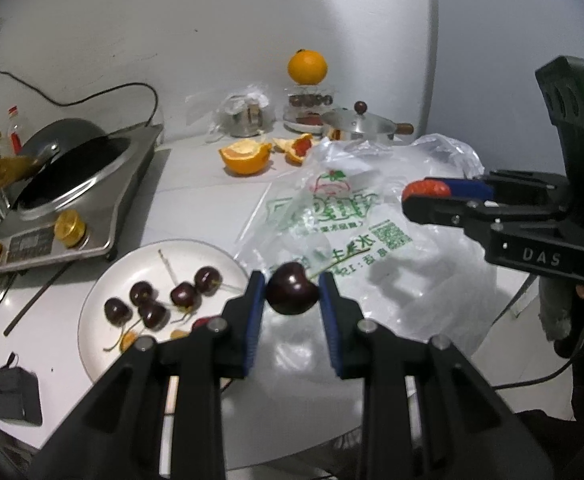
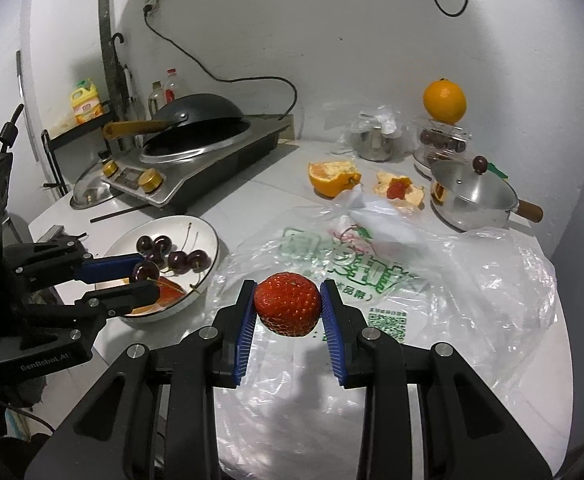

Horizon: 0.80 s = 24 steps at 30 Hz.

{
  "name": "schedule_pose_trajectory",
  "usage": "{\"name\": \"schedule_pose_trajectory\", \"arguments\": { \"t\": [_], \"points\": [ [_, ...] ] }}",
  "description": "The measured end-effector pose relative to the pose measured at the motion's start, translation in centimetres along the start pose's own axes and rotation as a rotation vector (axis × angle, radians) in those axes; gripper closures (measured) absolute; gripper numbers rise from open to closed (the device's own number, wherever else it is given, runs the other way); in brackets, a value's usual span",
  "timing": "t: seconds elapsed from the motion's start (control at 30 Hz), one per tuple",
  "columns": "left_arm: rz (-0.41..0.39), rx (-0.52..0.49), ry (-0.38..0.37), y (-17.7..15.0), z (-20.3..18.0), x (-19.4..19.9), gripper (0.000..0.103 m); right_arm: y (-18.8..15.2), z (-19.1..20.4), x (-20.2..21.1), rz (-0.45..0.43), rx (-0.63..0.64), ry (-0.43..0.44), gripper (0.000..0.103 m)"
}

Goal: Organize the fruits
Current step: 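Carry the held cherry and strawberry from the bag over to the plate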

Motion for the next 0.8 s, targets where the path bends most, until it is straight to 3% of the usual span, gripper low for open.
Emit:
{"name": "schedule_pose_trajectory", "arguments": {
  "t": [0.8],
  "points": [
    [0.032,0.133,0.072,-6.0,6.2,0.9,0.075,-1.4,5.2,-2.8,0.075,0.095,0.009,0.069]
  ]
}}
Point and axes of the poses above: each gripper's, at about its wrist camera, not at the fingertips, and x roughly against the way its jaws point, z to its left, y to its top, the point moved 8 cm from there along -x, roughly the way its jaws point, and after that the axes turned 12 degrees about -x, right-handed, at the moved point
